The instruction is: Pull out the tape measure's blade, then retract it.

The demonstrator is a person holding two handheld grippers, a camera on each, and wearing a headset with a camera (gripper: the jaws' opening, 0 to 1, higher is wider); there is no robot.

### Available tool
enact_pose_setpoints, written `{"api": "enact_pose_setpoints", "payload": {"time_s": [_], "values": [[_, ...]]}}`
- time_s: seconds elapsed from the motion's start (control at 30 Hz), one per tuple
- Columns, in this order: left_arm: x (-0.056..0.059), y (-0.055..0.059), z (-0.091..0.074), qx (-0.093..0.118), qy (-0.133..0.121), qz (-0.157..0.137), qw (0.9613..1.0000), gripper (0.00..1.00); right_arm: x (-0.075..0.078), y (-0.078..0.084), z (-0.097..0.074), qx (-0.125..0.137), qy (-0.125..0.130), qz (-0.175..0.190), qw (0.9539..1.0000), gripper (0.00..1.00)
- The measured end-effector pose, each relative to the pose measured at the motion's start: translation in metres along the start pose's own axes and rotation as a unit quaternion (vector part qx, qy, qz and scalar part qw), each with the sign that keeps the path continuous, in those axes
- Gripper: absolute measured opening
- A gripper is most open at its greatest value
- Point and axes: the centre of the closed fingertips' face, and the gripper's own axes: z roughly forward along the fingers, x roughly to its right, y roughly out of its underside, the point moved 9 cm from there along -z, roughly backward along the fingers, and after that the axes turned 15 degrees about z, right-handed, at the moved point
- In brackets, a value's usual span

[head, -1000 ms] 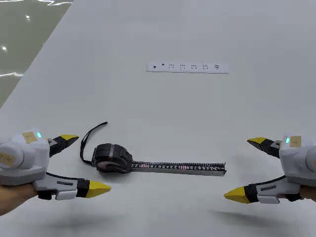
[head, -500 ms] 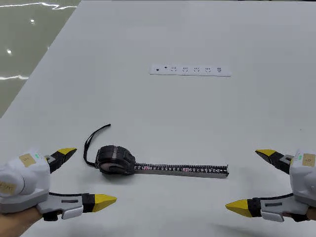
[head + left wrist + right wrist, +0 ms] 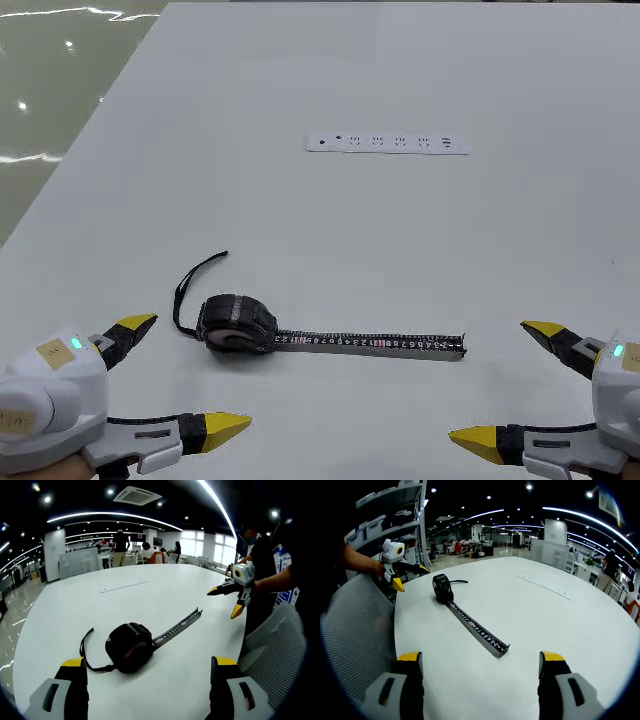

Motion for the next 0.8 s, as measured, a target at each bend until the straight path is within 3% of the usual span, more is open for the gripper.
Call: {"api": "enact_pose_setpoints", "payload": {"time_s": [0.33, 0.8], "values": [[0.011, -0.005, -0.003, -0.008, -0.017, -0.010, 0.9998, 1.00, -0.018, 0.003, -0.005, 0.017, 0.025, 0.034, 0.9990, 0.98], [0.030, -0.015, -0.001, -0.017, -0.036, -0.028, 0.9988, 1.00, -0.038, 0.003, -0.004, 0.021, 0.039, 0.049, 0.9978, 0.97]]}}
